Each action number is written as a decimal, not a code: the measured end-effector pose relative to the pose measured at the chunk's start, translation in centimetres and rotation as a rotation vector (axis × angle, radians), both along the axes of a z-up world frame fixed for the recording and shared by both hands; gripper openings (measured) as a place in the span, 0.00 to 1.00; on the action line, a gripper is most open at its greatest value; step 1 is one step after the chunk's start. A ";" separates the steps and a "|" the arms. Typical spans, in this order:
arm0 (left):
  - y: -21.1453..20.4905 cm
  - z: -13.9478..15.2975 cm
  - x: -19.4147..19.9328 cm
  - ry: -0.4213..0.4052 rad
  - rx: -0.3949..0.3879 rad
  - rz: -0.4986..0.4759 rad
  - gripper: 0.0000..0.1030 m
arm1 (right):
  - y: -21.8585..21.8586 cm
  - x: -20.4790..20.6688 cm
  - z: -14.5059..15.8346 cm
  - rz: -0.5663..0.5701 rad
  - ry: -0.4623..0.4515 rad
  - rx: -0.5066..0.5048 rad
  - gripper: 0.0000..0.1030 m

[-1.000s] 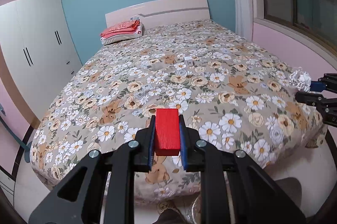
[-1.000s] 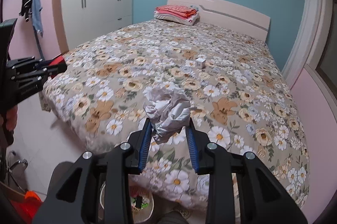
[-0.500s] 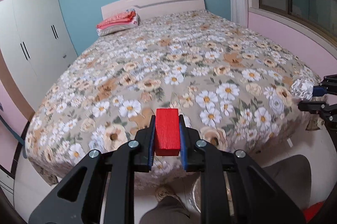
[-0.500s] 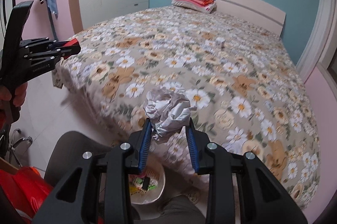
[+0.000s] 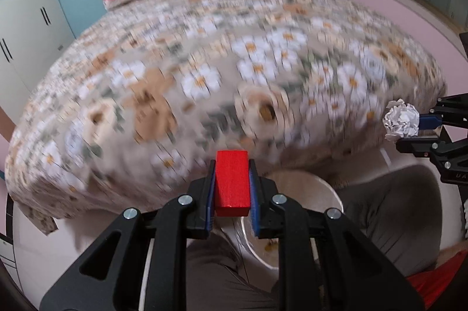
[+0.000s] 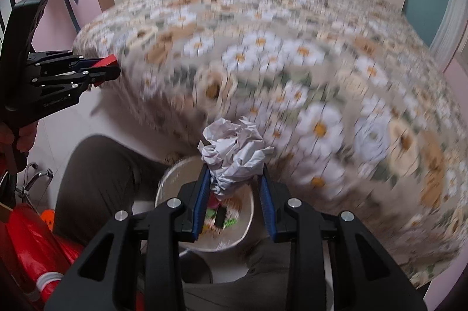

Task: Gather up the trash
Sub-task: 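Carry the red block and crumpled paper with both grippers over the trash bin, then open both grippers to drop the red block and paper into the bin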

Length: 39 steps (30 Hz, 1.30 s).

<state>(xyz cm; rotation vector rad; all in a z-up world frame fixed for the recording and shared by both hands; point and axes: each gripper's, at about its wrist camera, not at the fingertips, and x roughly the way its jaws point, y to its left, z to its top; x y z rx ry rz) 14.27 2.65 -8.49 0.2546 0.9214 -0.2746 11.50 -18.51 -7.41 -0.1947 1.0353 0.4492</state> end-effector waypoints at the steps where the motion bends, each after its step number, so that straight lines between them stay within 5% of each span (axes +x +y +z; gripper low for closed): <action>1: -0.2 -0.9 0.0 0.016 0.003 -0.007 0.20 | 0.0 0.0 -0.3 -0.001 0.008 0.001 0.34; 20: -4.1 -16.6 2.0 0.327 0.016 -0.022 0.20 | 2.7 -0.3 -15.3 -0.038 0.285 -0.011 0.33; 32: -5.2 -23.6 4.7 0.475 -0.031 0.087 0.20 | 3.9 1.7 -24.3 -0.124 0.443 -0.007 0.33; 39: -5.1 -26.9 5.5 0.548 -0.052 0.132 0.20 | 3.8 2.6 -27.1 -0.167 0.513 0.012 0.34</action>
